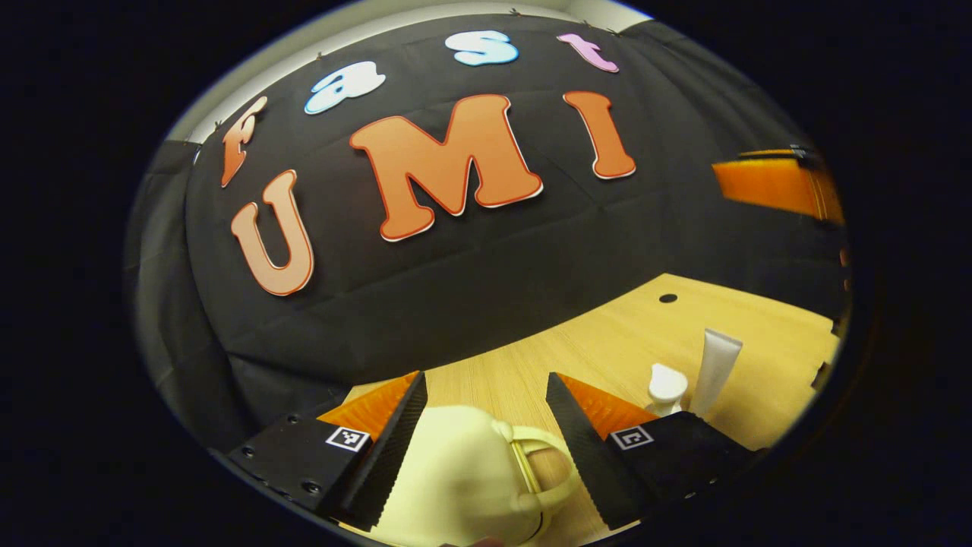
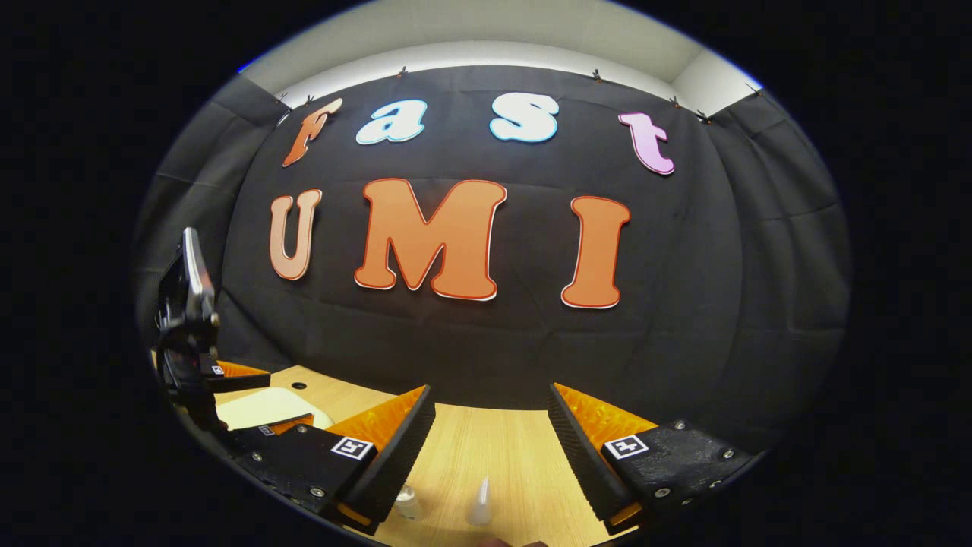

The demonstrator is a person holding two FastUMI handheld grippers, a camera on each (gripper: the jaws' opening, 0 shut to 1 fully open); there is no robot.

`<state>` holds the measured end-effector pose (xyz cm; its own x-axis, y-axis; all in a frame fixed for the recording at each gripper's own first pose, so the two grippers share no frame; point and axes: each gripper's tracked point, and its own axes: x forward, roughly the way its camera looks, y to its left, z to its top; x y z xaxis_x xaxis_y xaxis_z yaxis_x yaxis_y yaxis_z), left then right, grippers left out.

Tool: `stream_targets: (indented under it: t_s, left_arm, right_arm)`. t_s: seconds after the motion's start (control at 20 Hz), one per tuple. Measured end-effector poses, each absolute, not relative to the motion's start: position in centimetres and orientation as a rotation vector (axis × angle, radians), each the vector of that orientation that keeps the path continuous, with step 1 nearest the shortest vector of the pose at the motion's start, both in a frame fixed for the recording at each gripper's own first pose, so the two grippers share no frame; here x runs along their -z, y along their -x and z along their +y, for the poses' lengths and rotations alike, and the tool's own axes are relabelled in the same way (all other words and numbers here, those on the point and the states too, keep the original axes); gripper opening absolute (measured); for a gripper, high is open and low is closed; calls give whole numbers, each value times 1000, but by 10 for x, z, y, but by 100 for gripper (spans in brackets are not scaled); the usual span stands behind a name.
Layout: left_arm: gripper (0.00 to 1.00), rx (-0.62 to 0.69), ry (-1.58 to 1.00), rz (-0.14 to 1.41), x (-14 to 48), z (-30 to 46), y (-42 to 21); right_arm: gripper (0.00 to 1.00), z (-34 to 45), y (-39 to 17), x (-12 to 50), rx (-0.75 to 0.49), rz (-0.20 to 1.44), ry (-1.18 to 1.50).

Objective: First open the suitcase, pack the skin care products into it, and then close the suitcase.

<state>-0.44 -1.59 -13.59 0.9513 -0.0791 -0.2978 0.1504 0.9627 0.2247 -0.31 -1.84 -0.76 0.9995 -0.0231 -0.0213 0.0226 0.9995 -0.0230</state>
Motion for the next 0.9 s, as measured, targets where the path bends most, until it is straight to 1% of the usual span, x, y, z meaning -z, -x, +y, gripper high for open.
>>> stream_targets:
  t_s: [0.25, 0.4, 0.55, 0.6, 0.65, 0.9]
  left_arm:
    - [99, 216, -376, 337, 170, -29, 14]
    - [99, 297, -440, 359, 193, -39, 29]
    - [99, 338, -490, 402, 212, -42, 36]
    - [95, 346, -516, 412, 217, -42, 37]
    - [99, 357, -542, 417, 224, -43, 40]
    - [98, 438, -677, 446, 244, -49, 53]
  right_arm:
    - [95, -34, 6, 11, 53, 32, 35]
    - [95, -40, 7, 14, 67, 37, 45]
    - [95, -44, 10, 17, 77, 43, 42]
    - [95, -44, 10, 19, 78, 47, 38]
    - [95, -45, 11, 20, 82, 50, 35]
    - [95, -48, 16, 26, 97, 56, 27]
